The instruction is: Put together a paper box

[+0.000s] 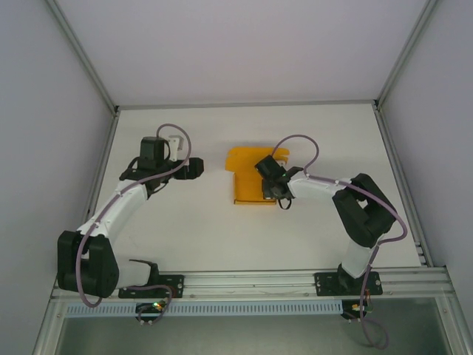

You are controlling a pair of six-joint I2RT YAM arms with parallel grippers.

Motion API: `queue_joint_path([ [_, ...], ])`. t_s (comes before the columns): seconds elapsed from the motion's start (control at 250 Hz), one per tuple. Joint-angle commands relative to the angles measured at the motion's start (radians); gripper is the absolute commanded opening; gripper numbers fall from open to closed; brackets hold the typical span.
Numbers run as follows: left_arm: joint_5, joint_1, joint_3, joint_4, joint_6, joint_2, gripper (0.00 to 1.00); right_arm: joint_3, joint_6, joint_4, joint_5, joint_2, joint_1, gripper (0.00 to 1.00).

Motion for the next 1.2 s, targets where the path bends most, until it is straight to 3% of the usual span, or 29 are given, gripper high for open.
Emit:
queue_joint_path([
  [0.0, 0.007, 0.004, 0.011, -0.017, 0.019, 0.0, 1.0, -0.03, -0.018, 0.005, -0.074, 0.029, -0.008, 0.0],
  [0.176, -0.002, 0.004, 0.004, -0.013, 0.012, 0.001, 1.0, -0.031, -0.048, -0.023, -0.019, 0.07, -0.002, 0.0],
  [0.371, 0.058, 0.016, -0.008, 0.048, -0.028, 0.058, 1.0, -0.246, -0.168, 0.485, -0.203, -0.216, -0.01, 0.0],
  [0.583, 0.367, -0.01, -0.012, 0.324, -0.104, 0.21, 1.0, -0.358, -0.218, 0.841, -0.391, -0.456, -0.016, 0.0],
  [0.775, 0.569, -0.102, 0.005, 0.54, -0.101, 0.253, 1.0, -0.357, -0.219, 0.896, -0.453, -0.53, -0.012, 0.0],
  [0.986, 0.72, -0.14, 0.04, 0.654, -0.134, 0.291, 1.0, -0.338, -0.306, 0.924, -0.415, -0.513, 0.038, 0.0],
  [1.194, 0.78, -0.151, 0.059, 0.68, -0.145, 0.291, 1.0, -0.263, -0.39, 0.741, -0.124, -0.485, 0.107, 0.0],
])
